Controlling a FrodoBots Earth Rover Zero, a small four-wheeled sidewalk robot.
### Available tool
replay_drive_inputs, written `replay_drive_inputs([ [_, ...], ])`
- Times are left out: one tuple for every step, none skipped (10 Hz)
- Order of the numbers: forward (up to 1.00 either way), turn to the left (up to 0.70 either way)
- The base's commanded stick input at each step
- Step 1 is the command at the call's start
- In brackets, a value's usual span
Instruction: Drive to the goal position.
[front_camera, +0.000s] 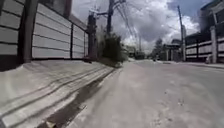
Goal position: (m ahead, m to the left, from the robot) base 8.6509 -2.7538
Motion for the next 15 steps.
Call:
replay_drive_inputs([
  [1.00, 0.00],
  [1.00, 0.00],
  [1.00, 0.00],
  [1.00, 0.00],
  [1.00, -0.02],
  [1.00, -0.03],
  [1.00, -0.06],
  [1.00, -0.19],
  [1.00, -0.05],
  [1.00, -0.04],
  [1.00, -0.03],
  [1.00, -0.10],
  [1.00, -0.31],
  [1.00, -0.40],
  [1.00, -0.40],
])
